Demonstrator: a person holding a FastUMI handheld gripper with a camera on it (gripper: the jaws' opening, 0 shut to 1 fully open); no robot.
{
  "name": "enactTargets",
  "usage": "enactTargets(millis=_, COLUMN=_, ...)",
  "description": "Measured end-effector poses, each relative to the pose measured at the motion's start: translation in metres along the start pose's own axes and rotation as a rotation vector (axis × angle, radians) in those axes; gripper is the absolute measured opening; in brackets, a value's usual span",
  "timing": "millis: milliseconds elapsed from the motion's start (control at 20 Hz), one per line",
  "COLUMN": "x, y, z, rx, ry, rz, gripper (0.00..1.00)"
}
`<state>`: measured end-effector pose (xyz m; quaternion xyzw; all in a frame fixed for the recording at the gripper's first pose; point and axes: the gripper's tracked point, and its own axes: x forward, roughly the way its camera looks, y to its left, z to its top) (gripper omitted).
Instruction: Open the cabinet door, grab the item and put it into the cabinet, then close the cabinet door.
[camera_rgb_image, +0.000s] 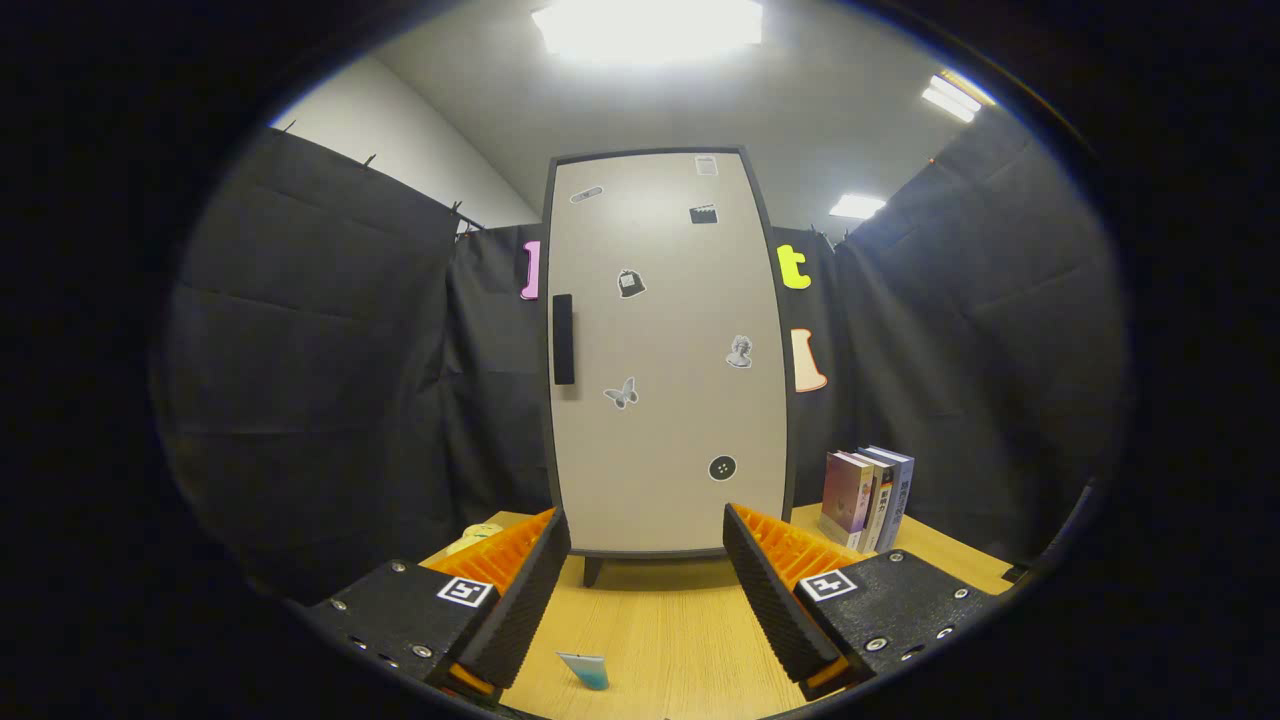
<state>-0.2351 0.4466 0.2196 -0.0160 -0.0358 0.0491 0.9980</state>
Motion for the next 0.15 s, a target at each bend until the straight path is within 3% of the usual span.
enactTargets(millis=150, x=0.0004, y=0.0028, z=0.001, rx=0.003, ry=-0.004, rz=0.002, gripper=0.95)
